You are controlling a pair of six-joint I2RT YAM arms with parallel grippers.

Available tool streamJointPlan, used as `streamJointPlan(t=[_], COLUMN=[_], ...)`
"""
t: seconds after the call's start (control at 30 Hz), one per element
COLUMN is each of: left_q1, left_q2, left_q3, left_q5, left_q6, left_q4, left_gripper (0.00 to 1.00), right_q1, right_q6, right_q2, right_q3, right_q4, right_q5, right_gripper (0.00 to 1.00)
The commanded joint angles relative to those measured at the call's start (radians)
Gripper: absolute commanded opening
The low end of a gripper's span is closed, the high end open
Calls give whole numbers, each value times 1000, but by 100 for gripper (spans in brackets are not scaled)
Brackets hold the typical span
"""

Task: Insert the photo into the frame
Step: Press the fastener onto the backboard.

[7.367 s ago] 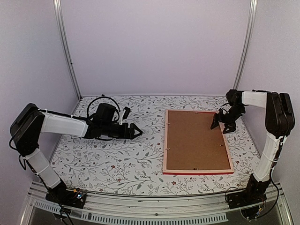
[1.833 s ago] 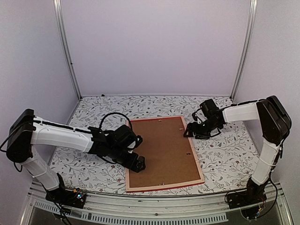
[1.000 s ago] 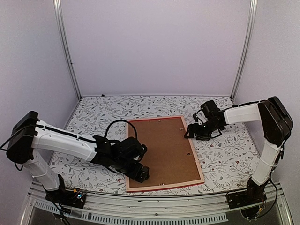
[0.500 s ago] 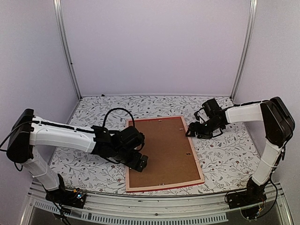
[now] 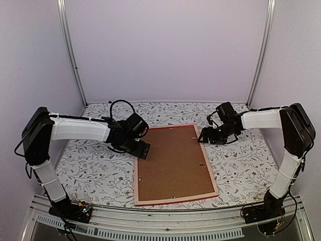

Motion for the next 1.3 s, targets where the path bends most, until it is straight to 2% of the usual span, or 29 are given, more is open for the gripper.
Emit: streamJointPlan(t=[0.0, 0.3, 0.47, 1.17, 1.27], left_q1=[64, 112, 131, 198, 202], left_q2=[82, 190, 212, 212, 204], left_q3=[49, 119, 127, 79, 72], left_q5=[-23, 65, 88, 157, 162], left_q6=[86, 146, 144, 136, 137], left_q4=[4, 67, 77, 131, 135], left_gripper=[94, 85, 74, 35, 33], right_q1=[-5, -5, -5, -5, -5], right_q6=[-20, -24, -26, -26, -26], right_q2=[22, 51, 55, 63, 65], right_q3=[16, 21, 15, -17, -19], right_q4=[6, 18, 25, 48, 52], right_q5=[5, -19, -20, -27, -29], right_gripper=[82, 82, 82, 82, 82])
